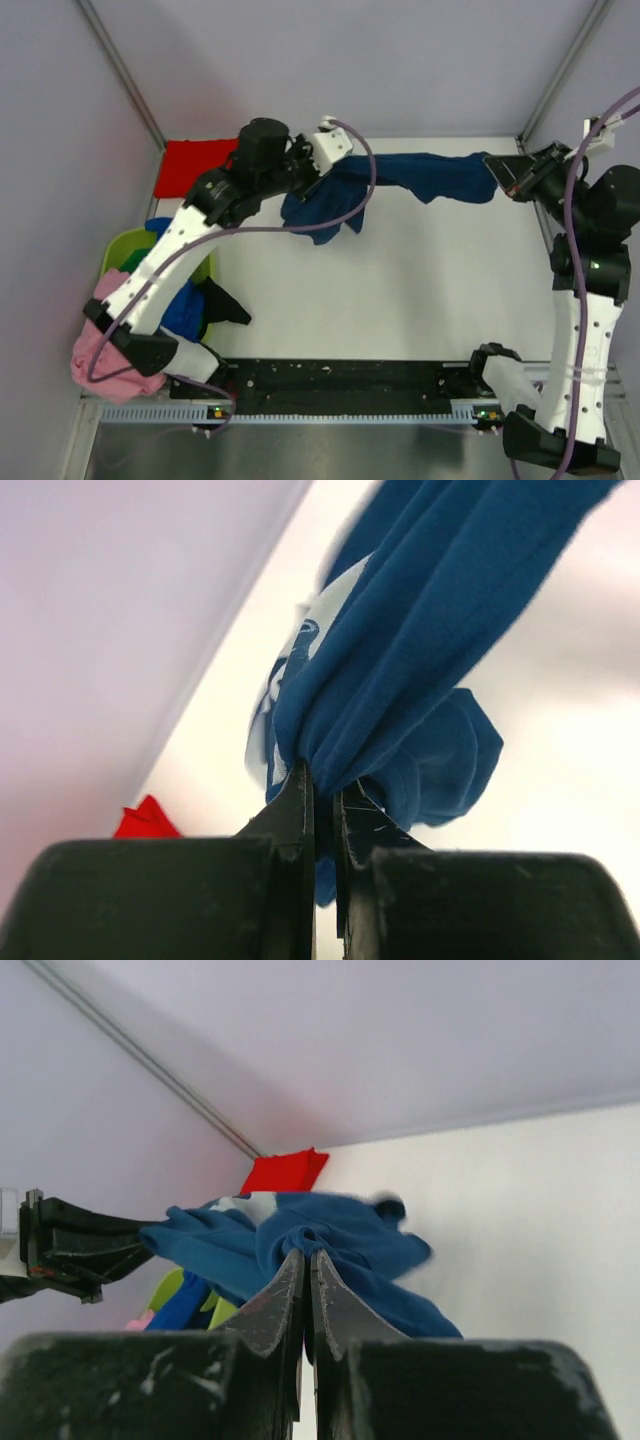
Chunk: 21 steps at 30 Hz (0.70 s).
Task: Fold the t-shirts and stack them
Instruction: Flatten out the tshirt
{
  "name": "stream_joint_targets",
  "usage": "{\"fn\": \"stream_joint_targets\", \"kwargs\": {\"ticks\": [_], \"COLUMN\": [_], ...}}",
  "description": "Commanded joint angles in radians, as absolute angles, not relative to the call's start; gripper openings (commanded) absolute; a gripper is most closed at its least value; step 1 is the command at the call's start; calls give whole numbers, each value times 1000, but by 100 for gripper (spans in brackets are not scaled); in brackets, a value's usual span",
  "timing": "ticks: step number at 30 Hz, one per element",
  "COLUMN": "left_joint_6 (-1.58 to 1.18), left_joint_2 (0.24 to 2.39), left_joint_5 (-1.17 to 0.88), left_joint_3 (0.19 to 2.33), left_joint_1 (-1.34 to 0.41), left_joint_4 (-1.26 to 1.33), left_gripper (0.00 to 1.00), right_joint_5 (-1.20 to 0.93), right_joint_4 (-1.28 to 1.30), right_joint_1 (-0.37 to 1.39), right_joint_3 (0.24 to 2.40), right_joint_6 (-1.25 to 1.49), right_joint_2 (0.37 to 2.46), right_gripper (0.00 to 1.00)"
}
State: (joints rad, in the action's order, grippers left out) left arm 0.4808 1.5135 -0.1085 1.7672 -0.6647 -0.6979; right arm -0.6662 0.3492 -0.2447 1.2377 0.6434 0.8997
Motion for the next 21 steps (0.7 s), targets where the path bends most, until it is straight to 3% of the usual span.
{"fn": "stream_joint_targets", "kwargs": {"ticks": [1,6,12,17,21], "left_joint_6": [535,519,589,567,584], "left_joint_2": [1336,1211,1111,1288,1512], "left_joint_5": [-66,-58,-39,222,105], "left_joint_3": [1789,1772,1726,1807,1899], "left_joint_1": [-687,-830,-825,-781,-629], "left_joint_4": [-865,-1072,-1088,-1043,-1022], "left_gripper": [0,0,0,0,0], "right_joint_5": [-718,-755,-713,-589,-499], "right_joint_4": [448,586,755,669,468], "right_joint_1": [-242,-241,-242,-242,-242], "right_joint_3": [1446,1583,1697,1612,1456], "right_joint_6": [598,560,485,517,598], "right_joint_2": [807,759,750,813,893], "right_gripper": [0,0,0,0,0]}}
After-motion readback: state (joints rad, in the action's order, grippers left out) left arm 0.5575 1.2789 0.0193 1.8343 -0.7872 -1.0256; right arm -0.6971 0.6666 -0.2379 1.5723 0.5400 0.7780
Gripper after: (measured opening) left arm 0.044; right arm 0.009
